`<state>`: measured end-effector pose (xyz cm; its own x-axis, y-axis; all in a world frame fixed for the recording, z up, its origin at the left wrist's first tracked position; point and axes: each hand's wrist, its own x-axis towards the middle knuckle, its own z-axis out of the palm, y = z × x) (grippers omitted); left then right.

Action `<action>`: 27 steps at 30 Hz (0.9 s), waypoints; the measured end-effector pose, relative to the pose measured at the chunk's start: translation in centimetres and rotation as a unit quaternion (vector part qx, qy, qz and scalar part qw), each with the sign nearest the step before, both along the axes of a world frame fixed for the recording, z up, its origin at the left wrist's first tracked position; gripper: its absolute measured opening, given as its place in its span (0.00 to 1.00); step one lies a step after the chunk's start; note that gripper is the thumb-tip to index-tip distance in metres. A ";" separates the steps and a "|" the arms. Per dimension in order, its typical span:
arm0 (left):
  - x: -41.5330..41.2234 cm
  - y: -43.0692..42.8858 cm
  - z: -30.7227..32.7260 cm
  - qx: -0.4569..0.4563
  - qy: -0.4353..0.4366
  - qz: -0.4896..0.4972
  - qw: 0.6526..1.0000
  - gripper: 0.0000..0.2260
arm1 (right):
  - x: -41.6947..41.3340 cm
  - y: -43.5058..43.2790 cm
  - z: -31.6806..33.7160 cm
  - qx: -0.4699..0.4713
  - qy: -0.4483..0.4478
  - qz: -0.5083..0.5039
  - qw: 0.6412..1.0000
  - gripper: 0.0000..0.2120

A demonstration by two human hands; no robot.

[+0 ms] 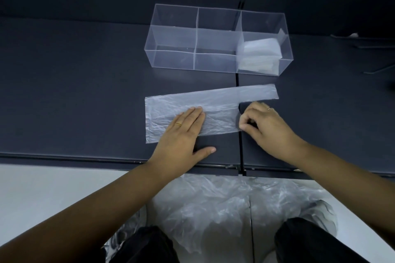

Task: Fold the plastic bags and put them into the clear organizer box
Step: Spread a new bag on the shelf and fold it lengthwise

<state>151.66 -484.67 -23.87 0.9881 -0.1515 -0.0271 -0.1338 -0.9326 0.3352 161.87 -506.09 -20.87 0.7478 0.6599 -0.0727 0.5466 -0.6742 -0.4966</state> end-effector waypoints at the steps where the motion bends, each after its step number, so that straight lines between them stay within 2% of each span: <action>1: 0.1 -0.1 0.1 0.003 -0.008 0.007 1.000 0.35 | 0.1 -0.2 0.4 0.017 0.031 -0.012 0.999 0.06; 4: 0.5 -0.2 0.1 0.032 -0.077 0.015 0.996 0.24 | 0.6 -1.2 1.6 0.048 0.094 -0.044 0.993 0.08; 8: 0.8 0.2 -0.7 0.069 -0.173 0.001 0.983 0.15 | 0.1 -0.8 2.0 0.025 0.030 -0.016 0.999 0.05; 10: 0.8 0.3 -0.8 0.062 -0.186 0.002 0.981 0.15 | -0.4 -0.1 1.0 -0.040 -0.005 0.022 0.999 0.11; 11: 0.7 0.3 -0.8 0.050 -0.181 0.006 0.982 0.16 | -0.5 0.2 0.5 -0.057 -0.020 0.024 0.998 0.11; 15: 0.0 0.2 -0.5 0.014 -0.109 0.011 0.994 0.26 | -0.5 1.1 -0.4 -0.037 -0.066 0.011 0.997 0.01; 17: -0.1 0.3 -0.3 0.010 -0.085 0.013 0.996 0.30 | -0.2 1.4 -0.7 -0.061 -0.081 0.032 0.994 0.02; 18: -0.2 0.3 -0.2 0.007 -0.079 0.016 0.997 0.30 | 0.1 1.5 -0.7 -0.070 -0.074 0.043 0.994 0.03; 20: -0.1 0.1 0.0 -0.001 -0.076 0.025 0.997 0.29 | 0.7 1.4 -0.2 -0.053 -0.004 0.042 0.998 0.05; 22: 0.2 0.1 -0.1 -0.012 -0.099 0.029 0.995 0.24 | 1.3 1.1 0.8 0.003 0.104 0.010 0.994 0.07; 24: 0.4 0.3 -0.4 -0.003 -0.148 0.022 0.989 0.17 | 1.6 1.0 1.7 0.026 0.155 -0.005 0.988 0.09; 25: 0.6 0.4 -0.5 0.006 -0.170 0.015 0.985 0.15 | 1.6 0.9 1.9 0.020 0.141 -0.009 0.990 0.07; 26: 0.7 0.5 -0.6 0.012 -0.186 0.009 0.982 0.13 | 1.4 1.0 2.2 0.005 0.093 -0.012 0.996 0.05; 27: 0.7 0.5 -0.6 0.016 -0.195 0.004 0.981 0.12 | 1.1 1.1 2.5 -0.010 0.027 -0.017 0.999 0.07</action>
